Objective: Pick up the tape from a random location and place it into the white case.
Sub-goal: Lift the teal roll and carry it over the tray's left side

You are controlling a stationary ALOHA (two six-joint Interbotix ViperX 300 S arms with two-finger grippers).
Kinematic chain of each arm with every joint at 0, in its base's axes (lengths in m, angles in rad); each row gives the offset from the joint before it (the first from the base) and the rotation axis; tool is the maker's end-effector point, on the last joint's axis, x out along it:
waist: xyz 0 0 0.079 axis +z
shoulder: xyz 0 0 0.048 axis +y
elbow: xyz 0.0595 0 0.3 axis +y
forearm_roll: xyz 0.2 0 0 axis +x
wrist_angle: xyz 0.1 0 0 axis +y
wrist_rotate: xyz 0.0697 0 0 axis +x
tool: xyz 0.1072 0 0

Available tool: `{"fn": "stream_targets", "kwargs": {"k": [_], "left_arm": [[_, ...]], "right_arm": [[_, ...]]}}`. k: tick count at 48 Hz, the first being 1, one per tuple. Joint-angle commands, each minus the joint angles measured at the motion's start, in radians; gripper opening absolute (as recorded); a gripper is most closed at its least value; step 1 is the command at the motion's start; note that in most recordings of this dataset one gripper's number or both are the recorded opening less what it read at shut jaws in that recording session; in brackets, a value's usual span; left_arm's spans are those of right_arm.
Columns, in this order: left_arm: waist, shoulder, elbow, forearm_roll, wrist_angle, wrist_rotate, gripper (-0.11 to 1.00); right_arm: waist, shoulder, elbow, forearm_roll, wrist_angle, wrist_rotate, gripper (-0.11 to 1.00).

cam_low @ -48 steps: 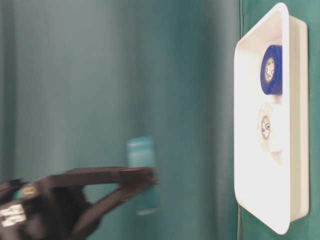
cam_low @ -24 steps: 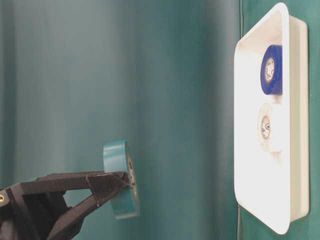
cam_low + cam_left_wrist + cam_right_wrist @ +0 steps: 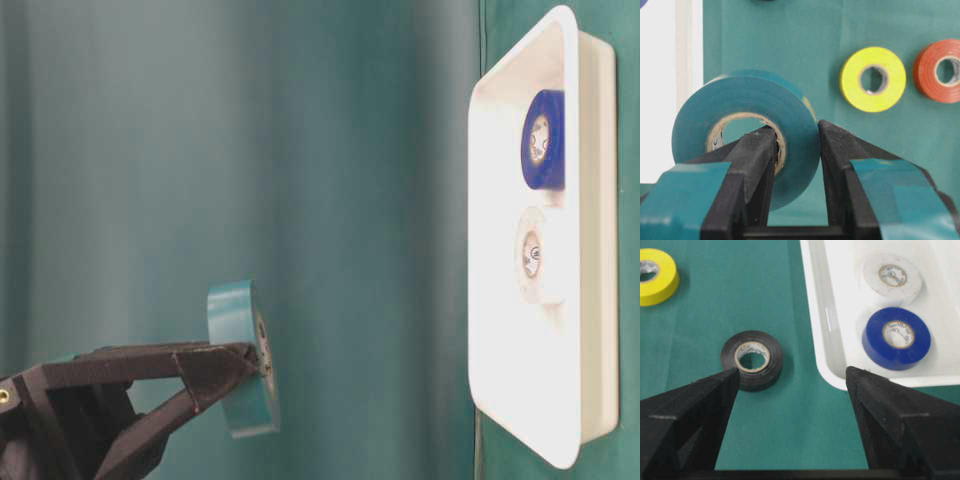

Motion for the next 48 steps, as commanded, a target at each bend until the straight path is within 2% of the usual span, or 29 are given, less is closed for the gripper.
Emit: {"fn": "stream_targets", "kwargs": {"k": [1,31,48], "left_arm": [[0.002,-0.025,-0.029,0.003,-0.003,0.0,0.2],[0.023,-0.025,-0.021,0.003,-0.005,-0.002,0.2],[0.147,-0.023,-0.018,0.003,-0.005,0.003,0.2]], "right_arm": [[-0.002,0.006,-0.017,-0.003,-0.006,-0.003,0.83],[-0.002,0.006,-0.017,-0.002,-0.006,-0.003,0.83],[-0.002,0.005,-0.018,-0.009,-0.002,-0.005,0.83]]}}
